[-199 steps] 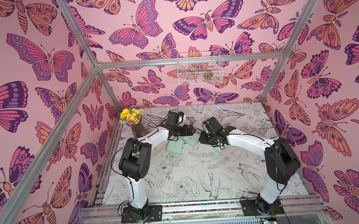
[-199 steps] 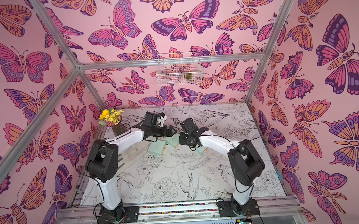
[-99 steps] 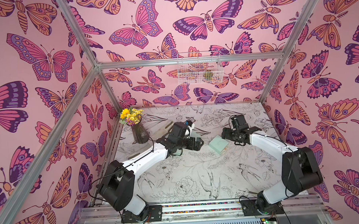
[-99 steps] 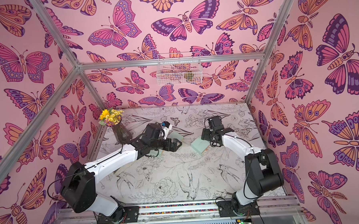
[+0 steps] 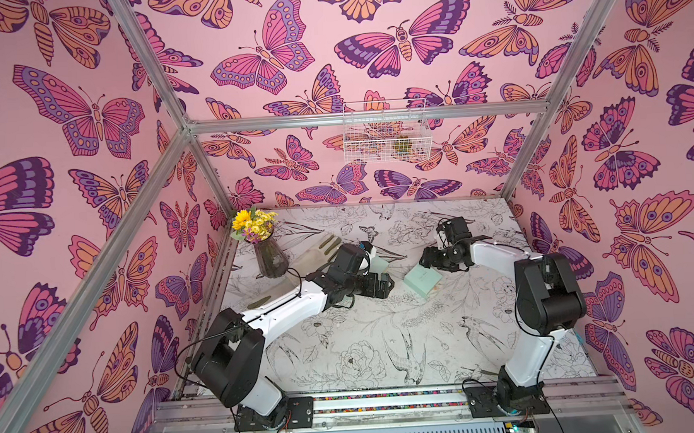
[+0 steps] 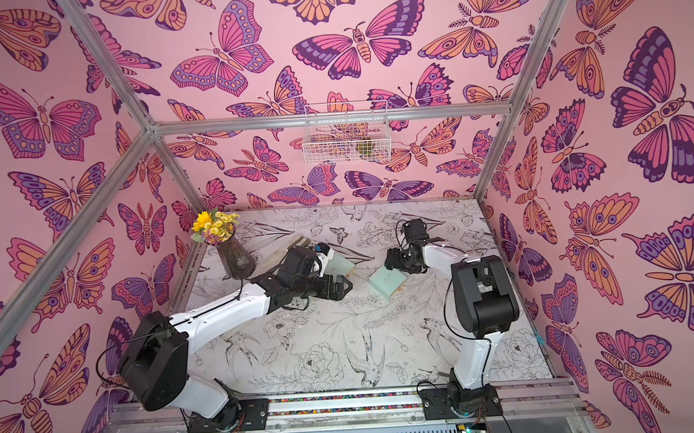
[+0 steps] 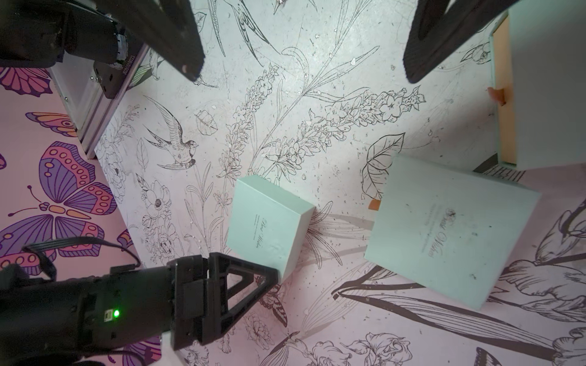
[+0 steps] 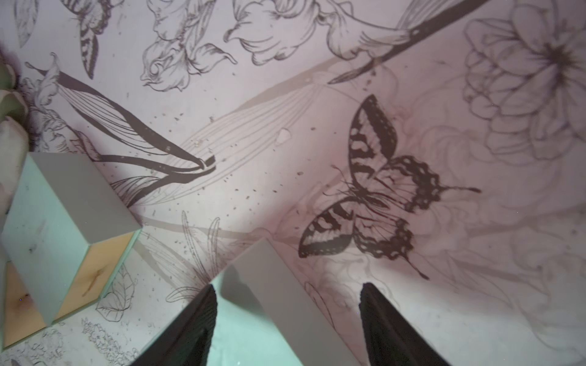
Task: Place the earrings into the drawer-style jewelry box
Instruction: Move the jewelry box to the center of the board.
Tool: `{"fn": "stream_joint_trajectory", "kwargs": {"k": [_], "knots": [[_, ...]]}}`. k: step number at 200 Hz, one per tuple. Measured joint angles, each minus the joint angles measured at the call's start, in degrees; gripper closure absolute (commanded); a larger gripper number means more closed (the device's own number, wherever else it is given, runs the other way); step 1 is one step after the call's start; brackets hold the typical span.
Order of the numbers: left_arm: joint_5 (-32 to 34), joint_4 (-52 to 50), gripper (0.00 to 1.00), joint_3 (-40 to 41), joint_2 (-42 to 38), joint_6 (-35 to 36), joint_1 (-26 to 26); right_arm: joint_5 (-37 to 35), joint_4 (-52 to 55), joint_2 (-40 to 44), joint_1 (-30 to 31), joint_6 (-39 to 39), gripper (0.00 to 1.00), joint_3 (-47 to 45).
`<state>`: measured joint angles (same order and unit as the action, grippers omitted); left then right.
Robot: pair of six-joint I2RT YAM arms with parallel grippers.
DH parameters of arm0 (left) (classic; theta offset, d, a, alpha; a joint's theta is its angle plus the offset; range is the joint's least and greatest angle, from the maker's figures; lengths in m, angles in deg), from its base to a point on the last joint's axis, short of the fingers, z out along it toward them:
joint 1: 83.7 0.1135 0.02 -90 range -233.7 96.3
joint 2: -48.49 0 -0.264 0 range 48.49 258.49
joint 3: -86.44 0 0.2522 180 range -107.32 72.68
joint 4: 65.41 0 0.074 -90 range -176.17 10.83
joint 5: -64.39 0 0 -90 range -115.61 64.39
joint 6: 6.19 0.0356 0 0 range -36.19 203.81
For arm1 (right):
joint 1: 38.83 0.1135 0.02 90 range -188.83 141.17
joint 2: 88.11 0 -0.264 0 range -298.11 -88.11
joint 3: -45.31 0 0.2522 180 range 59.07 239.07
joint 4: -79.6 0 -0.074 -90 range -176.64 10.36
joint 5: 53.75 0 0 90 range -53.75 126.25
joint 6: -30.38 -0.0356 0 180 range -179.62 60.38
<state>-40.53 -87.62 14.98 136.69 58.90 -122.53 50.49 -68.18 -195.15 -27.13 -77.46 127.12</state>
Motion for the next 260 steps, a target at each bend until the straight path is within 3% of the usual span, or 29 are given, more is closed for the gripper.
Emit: {"fn": "stream_joint_trajectory", "kwargs": {"k": [47, 76, 163, 191, 223, 260], "knots": [[-0.28, -0.46, 0.0, 1.05, -1.97, -0.76, 3.41, 6.93, 1.9, -1.92, -0.04, 4.13, 0.45, 1.31], [-0.48, -0.7, 0.0, 2.4, -3.82, -0.87, 5.18, 10.16, 3.06, -2.01, 0.94, 5.38, 0.49, 1.11], [-2.16, -2.05, 0.0, 7.02, -4.55, -1.18, 5.18, 15.58, 2.71, -2.34, 15.17, 5.92, 0.48, -0.5], [-2.19, -2.34, 0.03, 7.8, -5.29, -1.42, 5.18, 15.69, 1.16, -1.92, 17.09, 5.44, 0.37, -1.49], [-3.61, -2.45, 0.15, 6.88, -3.8, -0.44, 5.18, 8.79, 0.15, 7.48, 16.9, 2.27, 0.39, -7.5], [-7.65, -2.6, 0.3, 0.44, 4.98, 2.51, 4.74, 3.43, 0.46, 23.02, 16.48, 0.02, 0.45, -15.06]]}}
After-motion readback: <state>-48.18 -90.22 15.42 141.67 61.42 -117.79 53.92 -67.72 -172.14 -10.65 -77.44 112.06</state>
